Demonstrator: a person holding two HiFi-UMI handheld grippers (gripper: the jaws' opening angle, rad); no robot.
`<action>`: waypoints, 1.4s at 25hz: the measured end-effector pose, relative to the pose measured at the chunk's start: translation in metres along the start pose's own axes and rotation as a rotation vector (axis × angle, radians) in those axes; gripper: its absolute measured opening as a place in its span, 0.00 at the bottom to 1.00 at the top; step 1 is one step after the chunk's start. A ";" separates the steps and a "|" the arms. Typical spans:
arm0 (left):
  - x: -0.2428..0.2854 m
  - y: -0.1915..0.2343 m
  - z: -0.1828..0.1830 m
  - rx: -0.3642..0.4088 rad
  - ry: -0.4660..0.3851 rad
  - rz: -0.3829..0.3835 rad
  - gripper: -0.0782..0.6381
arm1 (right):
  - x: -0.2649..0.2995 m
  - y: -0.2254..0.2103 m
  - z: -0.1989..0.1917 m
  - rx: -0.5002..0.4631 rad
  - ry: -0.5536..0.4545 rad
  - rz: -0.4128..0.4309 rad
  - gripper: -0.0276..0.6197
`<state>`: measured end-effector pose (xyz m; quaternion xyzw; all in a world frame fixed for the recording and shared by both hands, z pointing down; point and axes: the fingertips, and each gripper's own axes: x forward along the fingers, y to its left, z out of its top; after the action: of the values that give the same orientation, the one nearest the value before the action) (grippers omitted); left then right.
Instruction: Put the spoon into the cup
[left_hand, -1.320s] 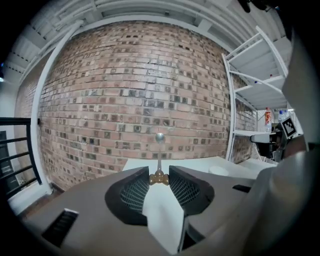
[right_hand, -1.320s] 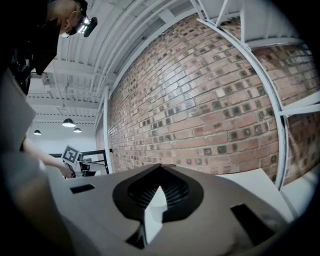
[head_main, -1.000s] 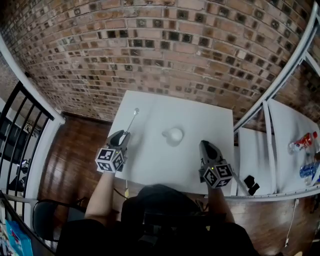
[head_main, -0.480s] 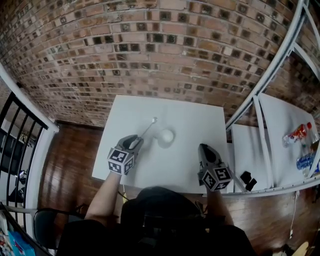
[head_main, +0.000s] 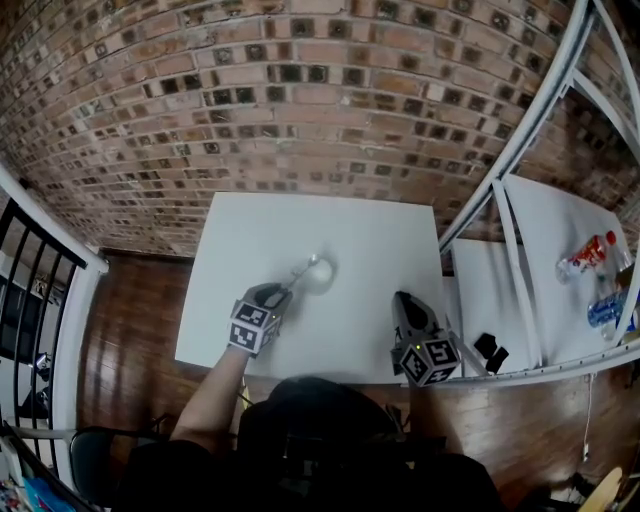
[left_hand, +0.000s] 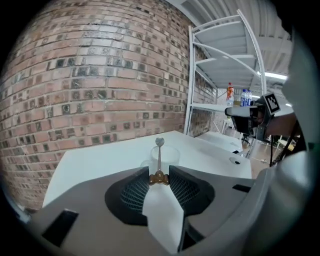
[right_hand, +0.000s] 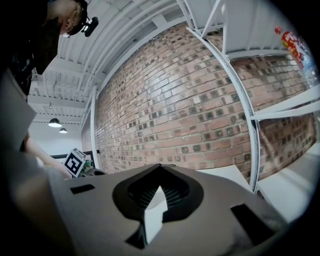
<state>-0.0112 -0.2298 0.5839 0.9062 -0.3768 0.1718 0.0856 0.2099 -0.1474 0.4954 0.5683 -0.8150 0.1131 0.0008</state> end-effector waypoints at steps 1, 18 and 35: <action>0.001 -0.002 -0.005 0.014 0.017 -0.007 0.29 | 0.000 -0.001 -0.002 0.005 0.001 -0.003 0.05; 0.006 -0.002 0.003 0.050 0.054 -0.018 0.29 | 0.000 -0.002 -0.017 0.049 0.012 -0.006 0.05; 0.047 -0.005 0.031 0.034 0.017 -0.055 0.29 | -0.005 -0.020 -0.005 0.034 -0.005 -0.048 0.05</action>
<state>0.0309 -0.2658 0.5730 0.9160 -0.3481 0.1837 0.0779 0.2294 -0.1486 0.5033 0.5881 -0.7990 0.1253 -0.0080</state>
